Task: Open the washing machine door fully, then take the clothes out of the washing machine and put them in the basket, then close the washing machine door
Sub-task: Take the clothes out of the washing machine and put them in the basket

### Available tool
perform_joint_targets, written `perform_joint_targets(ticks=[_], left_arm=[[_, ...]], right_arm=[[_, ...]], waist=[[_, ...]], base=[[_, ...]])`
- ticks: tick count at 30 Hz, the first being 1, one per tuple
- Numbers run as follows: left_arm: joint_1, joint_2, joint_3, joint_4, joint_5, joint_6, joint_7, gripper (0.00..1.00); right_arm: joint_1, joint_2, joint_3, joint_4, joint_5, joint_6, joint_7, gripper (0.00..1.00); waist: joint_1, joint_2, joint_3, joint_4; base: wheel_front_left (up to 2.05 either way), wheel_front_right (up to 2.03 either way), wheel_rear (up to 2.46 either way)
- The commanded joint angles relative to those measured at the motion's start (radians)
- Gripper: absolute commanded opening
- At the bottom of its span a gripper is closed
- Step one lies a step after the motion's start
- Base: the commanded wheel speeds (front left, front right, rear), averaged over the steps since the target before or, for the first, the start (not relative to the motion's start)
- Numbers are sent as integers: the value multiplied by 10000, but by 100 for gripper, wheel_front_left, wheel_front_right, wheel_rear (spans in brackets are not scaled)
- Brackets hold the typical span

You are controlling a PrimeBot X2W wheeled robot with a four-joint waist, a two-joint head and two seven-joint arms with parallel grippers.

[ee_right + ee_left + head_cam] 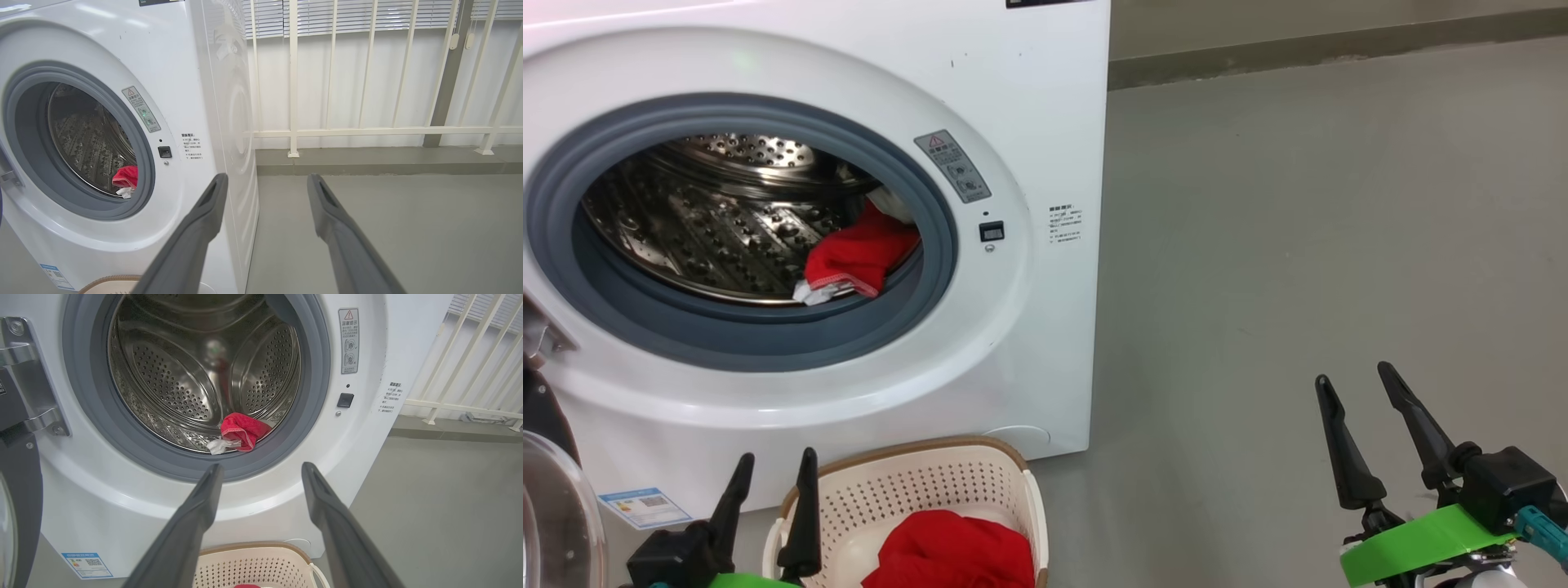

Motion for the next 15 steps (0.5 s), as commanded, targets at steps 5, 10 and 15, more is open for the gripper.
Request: perform_joint_targets(ticks=[5,10,15], left_arm=[[-190,198,309,-214,-16,-62,-118,100],[-92,182,331,-285,-1,-62,-118,100],[-13,141,358,-334,58,-62,-118,100]], right_arm=[[-162,-211,318,-180,46,62,-65,100],[-142,-208,366,-139,46,62,-65,100],[-85,-246,441,-95,33,62,-65,100]], waist=[[0,0,-93,46],[0,0,-176,44],[0,0,-209,4]], base=[[0,0,0],[0,0,0],[0,0,0]])
